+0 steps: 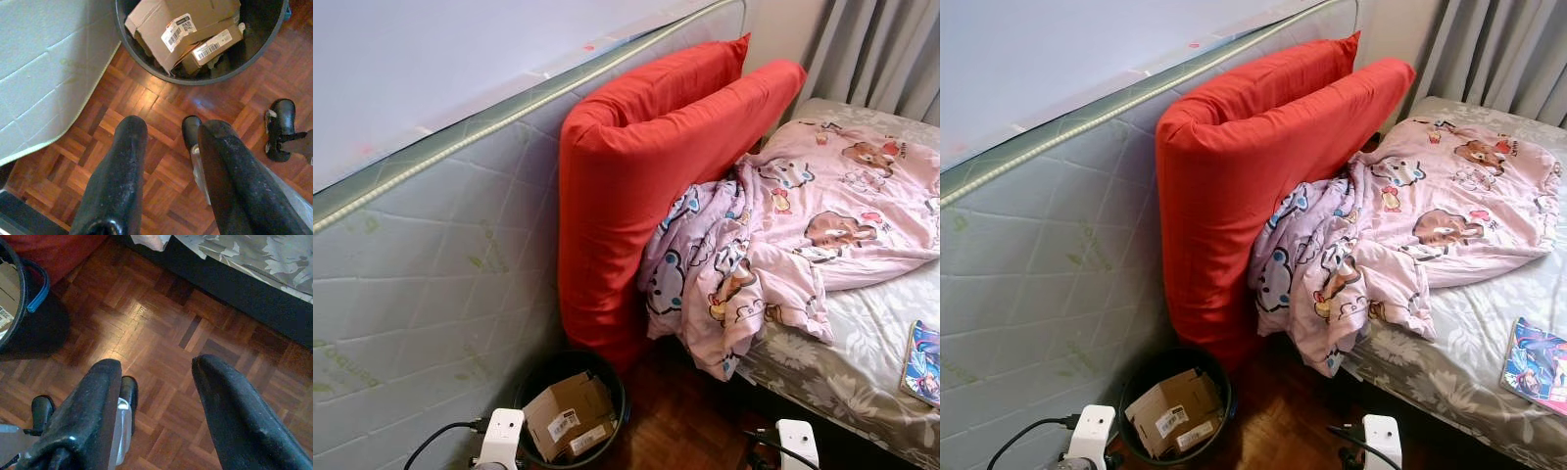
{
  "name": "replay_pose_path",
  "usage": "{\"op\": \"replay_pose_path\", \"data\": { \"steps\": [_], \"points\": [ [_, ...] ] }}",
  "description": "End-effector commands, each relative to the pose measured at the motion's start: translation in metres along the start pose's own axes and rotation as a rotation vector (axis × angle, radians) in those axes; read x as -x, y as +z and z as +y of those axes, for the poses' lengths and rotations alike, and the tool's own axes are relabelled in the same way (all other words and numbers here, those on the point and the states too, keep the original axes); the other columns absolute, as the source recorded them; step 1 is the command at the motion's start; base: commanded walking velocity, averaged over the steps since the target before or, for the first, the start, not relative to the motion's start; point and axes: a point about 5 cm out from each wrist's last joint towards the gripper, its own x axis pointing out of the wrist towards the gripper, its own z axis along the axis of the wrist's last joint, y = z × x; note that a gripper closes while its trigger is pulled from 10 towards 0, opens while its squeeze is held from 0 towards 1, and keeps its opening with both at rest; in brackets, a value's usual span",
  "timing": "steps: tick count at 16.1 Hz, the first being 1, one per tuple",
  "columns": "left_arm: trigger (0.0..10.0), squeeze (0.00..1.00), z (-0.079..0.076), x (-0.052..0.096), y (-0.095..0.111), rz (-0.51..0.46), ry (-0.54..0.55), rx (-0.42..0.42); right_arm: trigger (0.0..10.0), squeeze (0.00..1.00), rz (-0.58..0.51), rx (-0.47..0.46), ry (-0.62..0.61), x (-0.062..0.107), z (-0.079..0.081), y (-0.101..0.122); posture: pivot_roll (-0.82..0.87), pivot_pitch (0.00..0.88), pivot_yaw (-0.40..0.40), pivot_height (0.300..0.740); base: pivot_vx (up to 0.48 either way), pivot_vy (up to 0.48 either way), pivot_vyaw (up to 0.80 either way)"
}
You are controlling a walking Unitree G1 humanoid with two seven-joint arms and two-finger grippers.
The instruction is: Clean up the room
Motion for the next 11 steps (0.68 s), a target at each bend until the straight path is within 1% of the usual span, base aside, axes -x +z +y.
{"op": "replay_pose_path", "data": {
  "steps": [1, 11],
  "points": [
    [10.0, 0.00, 0.0004, 0.0002, -0.0017, 0.002, 0.003, 0.011, 10.0, 0.00, 0.012, 0.006, -0.004, 0.0001, -0.0017, -0.0003, -0.06, 0.000, -0.005, 0.740, 0.000, 0.000, 0.00],
    [10.0, 0.00, -0.0007, 0.0002, -0.0015, -0.009, -0.001, 0.027, 10.0, 0.00, 0.023, 0.014, -0.010, 0.0004, -0.0031, -0.0014, -0.06, 0.000, -0.008, 0.740, 0.000, 0.000, 0.00]
  ]
}}
